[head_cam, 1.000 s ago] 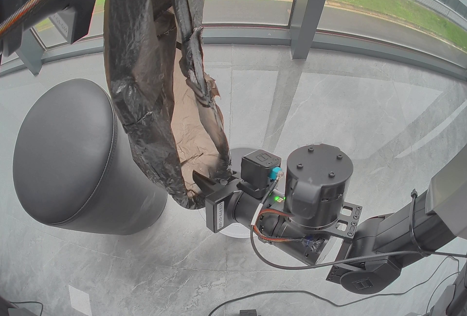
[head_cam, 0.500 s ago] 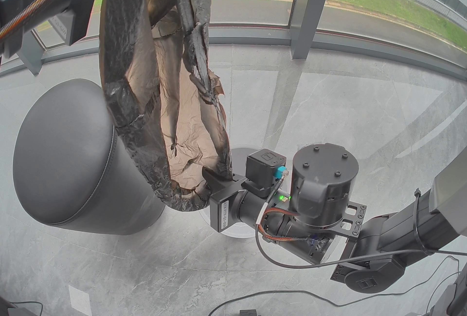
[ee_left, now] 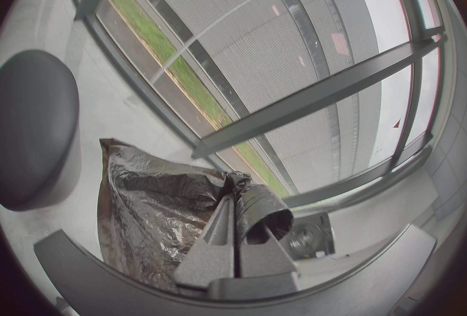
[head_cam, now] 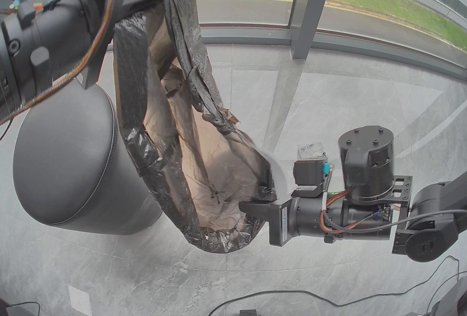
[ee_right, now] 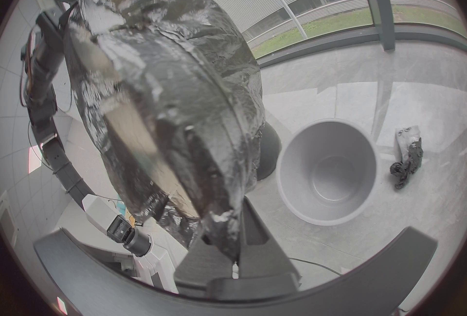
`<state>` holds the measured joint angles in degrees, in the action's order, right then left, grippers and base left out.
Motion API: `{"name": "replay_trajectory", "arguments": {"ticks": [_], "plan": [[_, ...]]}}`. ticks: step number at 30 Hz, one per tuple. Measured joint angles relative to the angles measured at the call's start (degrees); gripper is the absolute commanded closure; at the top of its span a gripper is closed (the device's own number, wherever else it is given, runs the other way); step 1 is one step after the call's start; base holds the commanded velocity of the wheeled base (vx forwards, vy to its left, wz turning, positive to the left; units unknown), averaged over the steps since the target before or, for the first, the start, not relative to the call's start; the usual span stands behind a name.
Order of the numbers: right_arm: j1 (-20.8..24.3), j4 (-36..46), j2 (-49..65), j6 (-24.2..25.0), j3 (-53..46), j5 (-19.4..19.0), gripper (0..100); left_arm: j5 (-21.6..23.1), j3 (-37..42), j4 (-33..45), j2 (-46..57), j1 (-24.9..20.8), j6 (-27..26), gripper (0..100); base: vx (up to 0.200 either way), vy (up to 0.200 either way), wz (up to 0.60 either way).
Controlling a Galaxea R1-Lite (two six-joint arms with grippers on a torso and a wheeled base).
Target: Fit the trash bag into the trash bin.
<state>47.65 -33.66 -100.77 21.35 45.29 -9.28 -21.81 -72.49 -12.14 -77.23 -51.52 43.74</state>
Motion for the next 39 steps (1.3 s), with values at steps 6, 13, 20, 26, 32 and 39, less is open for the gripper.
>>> {"name": "replay_trajectory", "arguments": {"ticks": [6, 13, 20, 26, 32, 39], "plan": [[-2.26, 3.52, 3.69, 0.95, -1.66, -0.22, 100, 17.8, 5.79, -0.34, 0.77, 7.19, 6.68, 100, 0.0, 0.0, 0.0], [-3.39, 17.74, 6.03, 1.45, 0.18, -3.41, 100, 30.92, 12.48, -2.26, 0.16, 16.19, 11.96, 100, 0.0, 0.0, 0.0], [-4.99, 38.78, 7.35, 1.76, 10.91, -10.37, 100, 33.84, 17.51, -5.97, -1.27, 19.16, 13.49, 100, 0.0, 0.0, 0.0], [-5.95, 50.08, 7.74, 3.17, 19.35, -12.75, 100, 36.45, 20.5, -7.51, -2.16, 19.93, 14.03, 100, 0.0, 0.0, 0.0], [-7.0, 52.57, 6.86, 3.67, 22.63, -13.35, 100, 40.85, 21.82, -8.02, -3.95, 19.97, 14.53, 100, 0.0, 0.0, 0.0], [-7.78, 52.43, 4.46, 3.69, 23.48, -13.39, 100, 45.64, 22.04, -8.92, -7.17, 19.86, 14.69, 100, 0.0, 0.0, 0.0]]}}
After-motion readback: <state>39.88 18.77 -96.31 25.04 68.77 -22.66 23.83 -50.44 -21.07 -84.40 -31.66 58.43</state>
